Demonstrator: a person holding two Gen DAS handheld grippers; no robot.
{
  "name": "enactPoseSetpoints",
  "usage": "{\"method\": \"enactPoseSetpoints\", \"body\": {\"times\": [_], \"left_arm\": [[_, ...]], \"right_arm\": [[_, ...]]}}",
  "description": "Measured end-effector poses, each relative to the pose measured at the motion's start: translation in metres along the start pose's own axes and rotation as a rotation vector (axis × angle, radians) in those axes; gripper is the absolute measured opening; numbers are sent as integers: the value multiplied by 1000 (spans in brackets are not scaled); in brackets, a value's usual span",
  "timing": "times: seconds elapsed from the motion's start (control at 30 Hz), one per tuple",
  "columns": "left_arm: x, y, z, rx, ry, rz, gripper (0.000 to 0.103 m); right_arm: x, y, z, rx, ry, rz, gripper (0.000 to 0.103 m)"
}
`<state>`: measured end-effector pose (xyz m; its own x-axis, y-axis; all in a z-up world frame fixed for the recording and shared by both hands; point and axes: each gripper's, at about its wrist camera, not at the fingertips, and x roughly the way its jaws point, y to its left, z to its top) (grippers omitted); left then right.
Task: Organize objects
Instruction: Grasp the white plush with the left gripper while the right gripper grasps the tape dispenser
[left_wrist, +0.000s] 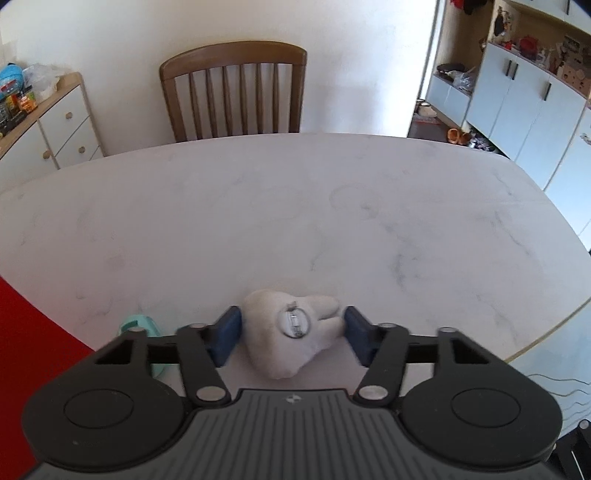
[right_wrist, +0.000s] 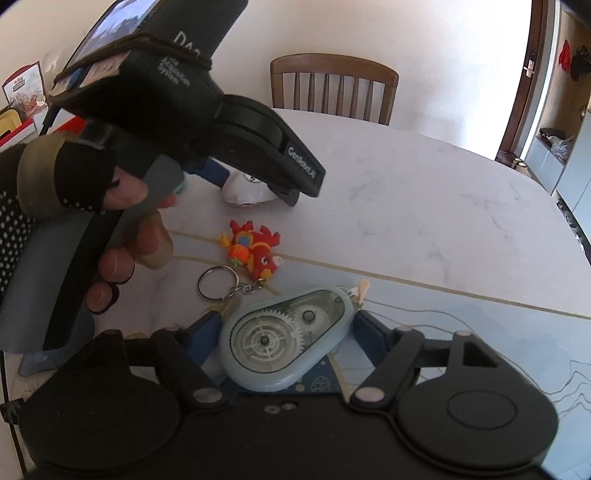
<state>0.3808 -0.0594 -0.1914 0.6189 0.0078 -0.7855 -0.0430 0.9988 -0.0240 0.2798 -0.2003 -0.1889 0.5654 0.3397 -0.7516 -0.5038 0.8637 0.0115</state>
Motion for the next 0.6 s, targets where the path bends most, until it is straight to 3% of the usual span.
{"method": "enactPoseSetpoints", "body": {"times": [0.33,0.6], "left_arm": [[-10,-6,7,36,15,-10,53],[-44,-3,13,32,11,-58,53]], "right_arm": [[-5,-13,0,18,-11,-12,76],[-41,-16,2,13,-27,-5,76]]}}
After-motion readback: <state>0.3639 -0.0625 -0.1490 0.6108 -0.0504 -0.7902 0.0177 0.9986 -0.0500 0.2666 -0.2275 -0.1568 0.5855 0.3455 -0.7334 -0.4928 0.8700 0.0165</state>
